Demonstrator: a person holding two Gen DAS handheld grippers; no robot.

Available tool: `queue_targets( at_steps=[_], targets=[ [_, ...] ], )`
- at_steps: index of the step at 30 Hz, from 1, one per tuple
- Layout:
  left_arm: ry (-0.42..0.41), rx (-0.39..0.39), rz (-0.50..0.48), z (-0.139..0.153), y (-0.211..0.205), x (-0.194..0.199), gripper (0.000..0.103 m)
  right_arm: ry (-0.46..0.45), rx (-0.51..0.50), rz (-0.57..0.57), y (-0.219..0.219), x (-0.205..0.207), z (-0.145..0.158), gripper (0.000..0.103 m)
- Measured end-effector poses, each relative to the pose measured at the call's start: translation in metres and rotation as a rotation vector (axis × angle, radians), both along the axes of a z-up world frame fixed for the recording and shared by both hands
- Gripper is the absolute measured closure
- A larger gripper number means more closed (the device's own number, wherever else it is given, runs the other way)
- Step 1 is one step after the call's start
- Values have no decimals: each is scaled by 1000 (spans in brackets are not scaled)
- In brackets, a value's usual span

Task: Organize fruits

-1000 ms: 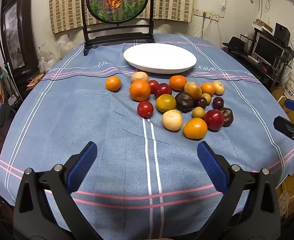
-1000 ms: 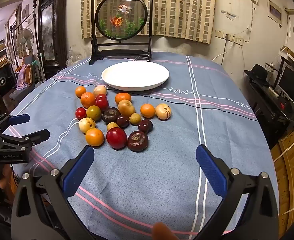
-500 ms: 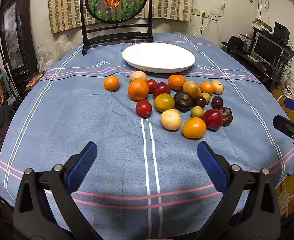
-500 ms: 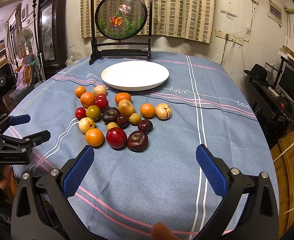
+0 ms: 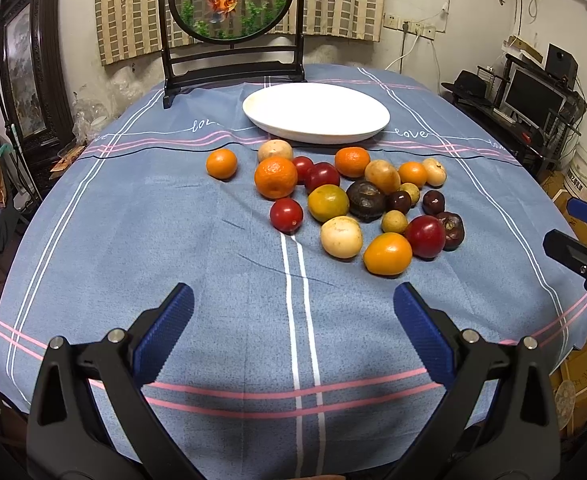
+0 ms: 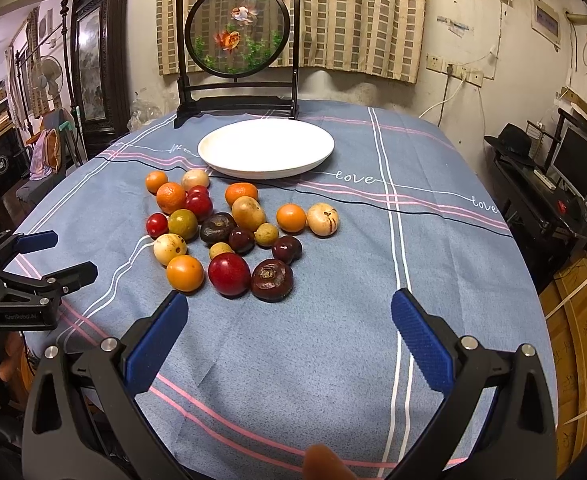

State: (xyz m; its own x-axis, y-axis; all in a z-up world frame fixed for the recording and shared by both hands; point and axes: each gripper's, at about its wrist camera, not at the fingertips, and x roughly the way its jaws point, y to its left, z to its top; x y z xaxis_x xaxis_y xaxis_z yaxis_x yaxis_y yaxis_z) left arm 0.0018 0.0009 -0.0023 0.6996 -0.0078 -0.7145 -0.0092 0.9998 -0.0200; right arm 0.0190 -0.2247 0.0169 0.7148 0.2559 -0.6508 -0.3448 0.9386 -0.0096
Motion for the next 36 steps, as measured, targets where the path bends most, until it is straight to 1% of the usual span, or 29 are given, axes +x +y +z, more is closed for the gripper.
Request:
queue_targets(
  at_steps=[21, 27, 29, 33, 36],
  targets=[
    [-4, -12, -26, 0, -2, 6, 2, 8, 3, -9, -3, 2, -2, 1],
    [2, -44, -59, -5, -1, 14, 2, 0, 17, 3, -4, 8, -3, 1],
    [2, -36, -56, -10, 0, 17, 2, 25, 27, 9, -4, 14, -9, 1],
    [-11, -35, -42, -16, 5, 21, 2, 98, 16, 0, -1, 31, -28, 1],
    [-6, -42, -48, -20, 11, 27, 2, 101, 35, -3, 1, 36, -35, 1]
  ],
)
